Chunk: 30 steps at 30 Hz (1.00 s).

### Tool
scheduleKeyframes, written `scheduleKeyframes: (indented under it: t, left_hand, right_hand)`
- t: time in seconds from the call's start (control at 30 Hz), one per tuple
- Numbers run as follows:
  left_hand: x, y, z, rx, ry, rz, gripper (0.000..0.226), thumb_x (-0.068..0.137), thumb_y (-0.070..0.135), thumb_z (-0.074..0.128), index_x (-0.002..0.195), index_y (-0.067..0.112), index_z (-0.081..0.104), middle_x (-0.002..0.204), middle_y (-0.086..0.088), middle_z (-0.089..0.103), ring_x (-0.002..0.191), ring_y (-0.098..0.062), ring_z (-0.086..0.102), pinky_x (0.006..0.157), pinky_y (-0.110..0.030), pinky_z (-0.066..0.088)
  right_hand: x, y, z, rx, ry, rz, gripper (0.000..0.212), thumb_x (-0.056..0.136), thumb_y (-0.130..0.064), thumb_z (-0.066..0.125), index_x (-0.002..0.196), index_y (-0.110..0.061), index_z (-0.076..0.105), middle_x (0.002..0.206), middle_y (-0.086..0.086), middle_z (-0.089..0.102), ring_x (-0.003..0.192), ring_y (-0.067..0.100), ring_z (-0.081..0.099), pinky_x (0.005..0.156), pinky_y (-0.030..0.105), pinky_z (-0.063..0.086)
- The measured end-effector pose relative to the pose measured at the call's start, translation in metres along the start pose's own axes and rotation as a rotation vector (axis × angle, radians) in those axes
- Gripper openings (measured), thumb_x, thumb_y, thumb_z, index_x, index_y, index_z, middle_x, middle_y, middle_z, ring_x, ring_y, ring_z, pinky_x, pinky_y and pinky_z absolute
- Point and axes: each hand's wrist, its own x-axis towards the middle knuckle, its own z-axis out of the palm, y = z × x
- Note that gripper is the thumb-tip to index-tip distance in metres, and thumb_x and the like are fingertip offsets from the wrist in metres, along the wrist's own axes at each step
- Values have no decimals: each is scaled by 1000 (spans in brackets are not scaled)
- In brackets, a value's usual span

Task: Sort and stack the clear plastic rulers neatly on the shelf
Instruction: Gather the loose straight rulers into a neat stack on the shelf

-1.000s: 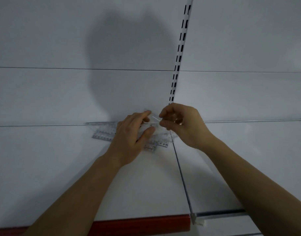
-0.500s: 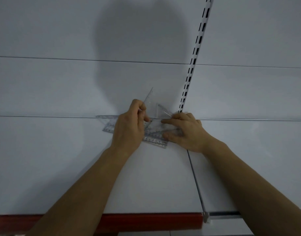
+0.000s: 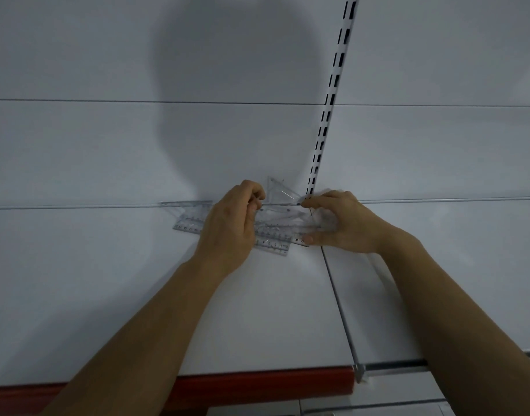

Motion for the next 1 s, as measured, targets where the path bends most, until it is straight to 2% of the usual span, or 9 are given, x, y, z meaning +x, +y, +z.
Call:
scheduleKeyframes:
  t: [0.1,0.23,0.3,0.4,0.5,0.6,0.77,0.87,1.0]
  left_hand:
    - [1,1,0,-1,-19,2,16,100,5,46,106,16,54,95,3,61,84,-14,60,72,-30,49]
    - [0,4,-1,-10,-27,-4,20,99,1,46,110,16,54,97,3,58,82,-10,55,70,-17,40]
    - [-2,8,-1,-47,-11,-39,26,100,0,43,119,16,50,89,2,55,74,-10,52,64,-17,40]
    - [-4,22,-3,-129,4,-125,34,102,6,41,135,16,45,72,8,48,59,-10,48,54,-17,36]
    - [3,44,-2,-230,-95,-151,33,104,37,46,118,13,63,59,9,49,52,-8,46,53,-21,39]
    - [18,71,13,-375,-319,-185,56,94,59,51,93,6,70,66,-13,58,56,-15,50,56,-30,42]
    - [45,117,60,-515,-361,-244,28,101,22,58,78,19,74,45,13,41,45,-4,35,49,-14,31]
    - [57,148,95,-505,-339,-204,26,101,17,57,82,10,74,42,19,44,42,0,40,49,-7,30]
    - [73,193,163,-490,-403,-134,26,100,19,60,79,11,73,45,14,39,43,-5,35,49,-13,26]
  right_hand:
    - [0,5,-7,-46,-11,24,70,69,-56,86,131,-33,61,124,-11,50,119,18,47,105,38,43]
    - [-4,-2,-12,79,40,43,48,66,-36,94,106,-30,66,99,-24,53,83,-1,52,71,10,39]
    - [-7,-1,-15,157,111,64,38,72,-25,92,102,-31,69,93,-17,57,73,2,57,71,12,44]
    - [-19,-7,-28,420,205,66,28,84,-6,80,106,-23,74,88,2,66,72,16,70,76,29,59]
    - [-44,-17,-45,644,309,11,24,85,0,77,108,-8,75,82,9,69,72,20,73,73,29,61]
    - [-70,-17,-59,801,367,-41,19,83,0,77,102,-2,73,80,13,67,69,24,72,69,28,58]
    - [-113,24,-84,814,538,90,10,89,-8,73,98,-3,73,76,17,69,69,28,73,63,29,58]
    - [-151,68,-99,815,556,171,11,93,-12,69,96,-4,75,74,14,71,64,29,71,57,30,55]
    - [-195,130,-114,798,698,244,11,93,-4,68,91,-8,78,70,12,70,61,25,69,57,28,54]
